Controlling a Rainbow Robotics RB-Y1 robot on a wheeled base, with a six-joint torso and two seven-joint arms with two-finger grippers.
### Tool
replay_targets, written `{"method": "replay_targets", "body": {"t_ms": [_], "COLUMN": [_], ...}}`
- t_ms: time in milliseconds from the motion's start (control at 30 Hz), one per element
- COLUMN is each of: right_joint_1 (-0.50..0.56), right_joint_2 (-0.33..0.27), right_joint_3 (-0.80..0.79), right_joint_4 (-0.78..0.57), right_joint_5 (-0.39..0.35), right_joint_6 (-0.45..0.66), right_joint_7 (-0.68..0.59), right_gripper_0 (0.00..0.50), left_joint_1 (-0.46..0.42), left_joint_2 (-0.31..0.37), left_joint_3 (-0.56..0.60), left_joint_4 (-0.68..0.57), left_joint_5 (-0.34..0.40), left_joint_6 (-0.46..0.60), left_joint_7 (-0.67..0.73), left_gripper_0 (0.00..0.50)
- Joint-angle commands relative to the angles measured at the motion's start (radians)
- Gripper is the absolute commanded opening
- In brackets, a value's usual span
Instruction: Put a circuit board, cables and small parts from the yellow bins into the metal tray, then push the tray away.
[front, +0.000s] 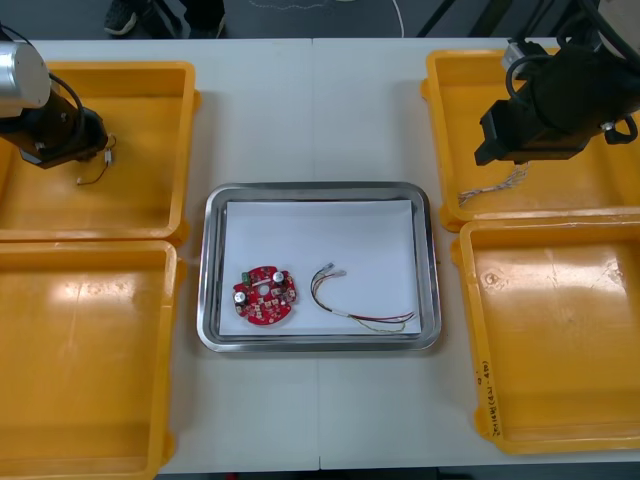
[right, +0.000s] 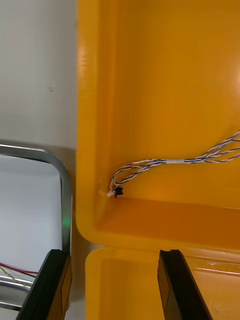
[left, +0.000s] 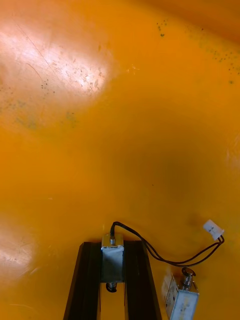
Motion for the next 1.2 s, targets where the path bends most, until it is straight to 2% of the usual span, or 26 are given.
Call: {"method": "replay_targets", "body": {"t_ms": [33,400,567,767,867,933,1200], "right_joint_1": [-0.049,-0.052,-0.054,-0.054,-0.054,-0.054,-0.054], "right_joint_2": [-0.047,-0.06,-0.051,-0.033,-0.028,-0.025,-0.002], "right_joint_3": [-0.063,-0.063,-0.063,-0.051,-0.023,0.006,0.02], "right_joint_4": [0.039,0.108,0.127,0.147,0.157,0.168,0.214], "right_joint_5": [0.034,0.091,0.114,0.146,0.18,0.2,0.203], "right_joint_6": [0.004,0.004,-0.006,-0.076,-0.115,-0.149,-0.231], "right_joint_7": [-0.063,-0.282,-0.396,-0.52,-0.568,-0.62,-0.75], "right_gripper_0": [0.5,0.5,0.5,0.5,0.5,0.5,0.5], "left_joint_1": [-0.079,-0.185,-0.219,-0.217,-0.194,-0.156,-0.056], "left_joint_2": [0.017,0.106,0.125,0.125,0.125,0.125,0.125], "left_joint_3": [0.0,0.008,0.04,0.059,0.059,0.059,0.059], "left_joint_4": [-0.022,-0.128,-0.166,-0.287,-0.375,-0.478,-0.751], "left_joint_5": [0.002,0.034,0.045,0.057,0.062,0.062,0.08], "left_joint_6": [0.074,0.362,0.474,0.589,0.665,0.717,0.855], "left_joint_7": [-0.078,-0.036,-0.011,0.07,0.124,0.179,0.356], "left_gripper_0": [0.0,0.0,0.0,0.0,0.0,0.0,0.0]}}
